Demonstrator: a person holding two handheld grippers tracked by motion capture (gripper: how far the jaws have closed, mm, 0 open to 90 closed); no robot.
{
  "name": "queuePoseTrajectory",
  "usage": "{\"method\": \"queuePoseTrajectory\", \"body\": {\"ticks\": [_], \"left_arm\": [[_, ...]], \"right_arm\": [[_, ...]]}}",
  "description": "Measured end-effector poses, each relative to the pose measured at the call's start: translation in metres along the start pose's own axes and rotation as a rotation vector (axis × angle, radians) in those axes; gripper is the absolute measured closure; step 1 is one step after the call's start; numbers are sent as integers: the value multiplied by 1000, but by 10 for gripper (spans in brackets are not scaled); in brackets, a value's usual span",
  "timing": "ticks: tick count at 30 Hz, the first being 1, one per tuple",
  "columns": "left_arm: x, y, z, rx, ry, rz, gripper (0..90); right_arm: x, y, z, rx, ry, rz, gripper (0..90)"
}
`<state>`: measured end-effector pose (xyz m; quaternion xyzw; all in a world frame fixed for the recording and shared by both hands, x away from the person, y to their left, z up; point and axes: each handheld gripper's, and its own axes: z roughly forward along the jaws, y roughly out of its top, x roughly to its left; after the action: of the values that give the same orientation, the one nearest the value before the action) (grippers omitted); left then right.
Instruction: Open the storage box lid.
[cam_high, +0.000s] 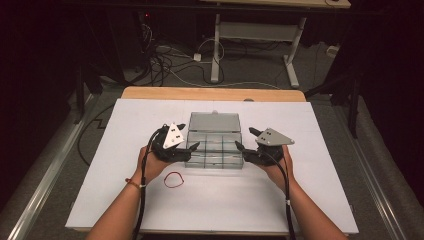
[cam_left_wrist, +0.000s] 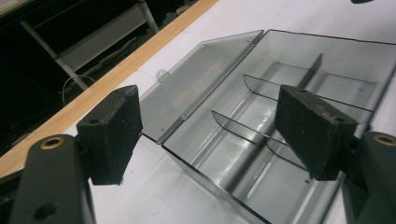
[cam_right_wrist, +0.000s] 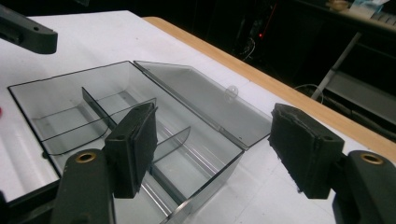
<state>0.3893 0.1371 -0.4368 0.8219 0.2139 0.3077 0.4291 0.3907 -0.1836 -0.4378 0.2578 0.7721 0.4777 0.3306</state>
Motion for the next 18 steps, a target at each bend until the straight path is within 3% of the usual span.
{"method": "queuePoseTrajectory", "body": {"ticks": [8,13,16,18], "left_arm": [[-4,-10,-16,10,-43,-23,222],[-7,-26,-21,98,-49,-26,236],[-6,-39,-24,140,-77,-75,238],[-8,-48,-25,171,-88,-75,251]], "right_arm": [[2,1,-23,-16,1,-9,290],[6,-5,-33,43,27,-17,281],[11,-11,-41,83,14,-37,272],[13,-15,-48,88,11,-43,271]]}}
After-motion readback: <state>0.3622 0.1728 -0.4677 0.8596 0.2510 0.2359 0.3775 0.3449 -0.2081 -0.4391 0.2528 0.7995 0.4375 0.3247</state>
